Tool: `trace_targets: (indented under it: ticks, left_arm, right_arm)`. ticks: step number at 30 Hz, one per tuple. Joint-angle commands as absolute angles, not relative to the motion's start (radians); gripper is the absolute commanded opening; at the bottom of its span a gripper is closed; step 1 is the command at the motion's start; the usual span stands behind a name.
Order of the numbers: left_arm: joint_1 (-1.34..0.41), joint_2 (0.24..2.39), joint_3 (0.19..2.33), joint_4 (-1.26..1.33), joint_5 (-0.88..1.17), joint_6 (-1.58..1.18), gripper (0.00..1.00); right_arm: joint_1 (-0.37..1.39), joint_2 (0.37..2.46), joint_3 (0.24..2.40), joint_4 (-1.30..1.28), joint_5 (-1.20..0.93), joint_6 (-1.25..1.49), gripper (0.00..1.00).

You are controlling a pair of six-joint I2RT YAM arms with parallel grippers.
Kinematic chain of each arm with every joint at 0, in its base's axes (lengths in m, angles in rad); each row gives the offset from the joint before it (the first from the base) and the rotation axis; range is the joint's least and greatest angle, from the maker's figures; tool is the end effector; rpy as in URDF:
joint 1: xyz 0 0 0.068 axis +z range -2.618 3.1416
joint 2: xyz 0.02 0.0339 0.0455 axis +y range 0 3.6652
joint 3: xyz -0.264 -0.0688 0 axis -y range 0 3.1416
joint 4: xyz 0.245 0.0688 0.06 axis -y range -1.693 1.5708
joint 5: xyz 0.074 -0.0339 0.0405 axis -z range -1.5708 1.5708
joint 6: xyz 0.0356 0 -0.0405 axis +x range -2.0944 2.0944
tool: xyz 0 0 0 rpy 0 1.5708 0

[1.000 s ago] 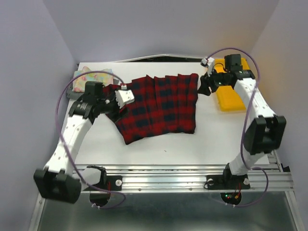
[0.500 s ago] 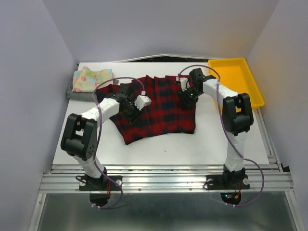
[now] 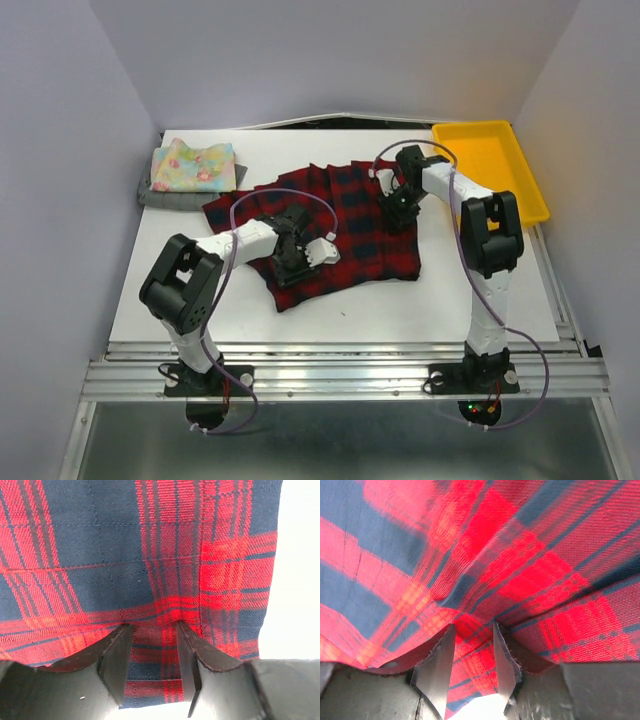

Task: Fold and stack the skirts

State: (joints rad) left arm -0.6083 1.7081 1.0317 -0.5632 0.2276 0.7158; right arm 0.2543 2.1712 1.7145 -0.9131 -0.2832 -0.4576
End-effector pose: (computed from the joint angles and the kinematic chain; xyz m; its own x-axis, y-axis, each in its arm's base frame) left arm 0.2581 -0.1895 0.1657 -0.1807 0.9049 -0.3854 0.9748 0.2170 0.0524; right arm 0.4205 0.1196 0.1711 -0.7202 -0.6255 -0.3001 -0.6841 0.7122 0.1574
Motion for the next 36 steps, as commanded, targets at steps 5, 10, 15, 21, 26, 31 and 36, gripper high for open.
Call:
trace_targets:
  ticks: [5,10,15,21,26,31,36]
  left_arm:
    - [-0.464,1.897,1.237,-0.638,0.244,0.671,0.50]
    - [-0.353,2.020,1.537,-0.667,0.291,0.620,0.52]
    - [-0.347,2.066,1.730,-0.600,0.218,0.522,0.63]
    - [-0.339,1.985,1.815,-0.678,0.303,0.520,0.65]
    - [-0.362,1.864,1.608,-0.726,0.377,0.496,0.62]
    - [-0.419,1.795,1.390,-0.681,0.416,0.456,0.61]
    - [-0.433,1.862,1.338,-0.641,0.436,0.393,0.61]
  right_arm:
    - [0.256,1.982,1.352,-1.087,-0.242,-0.592,0.41]
    - [0.333,1.902,1.292,-1.225,-0.351,-0.682,0.39]
    - [0.426,1.897,1.494,-1.354,-0.709,-0.643,0.54]
    - [0.342,1.983,1.916,-1.368,-0.726,-0.535,0.56]
    - [0.226,2.023,1.930,-1.356,-0.550,-0.653,0.49]
    - [0.167,1.999,1.674,-1.278,-0.316,-0.745,0.44]
    - [0.167,1.959,1.467,-1.172,-0.244,-0.792,0.44]
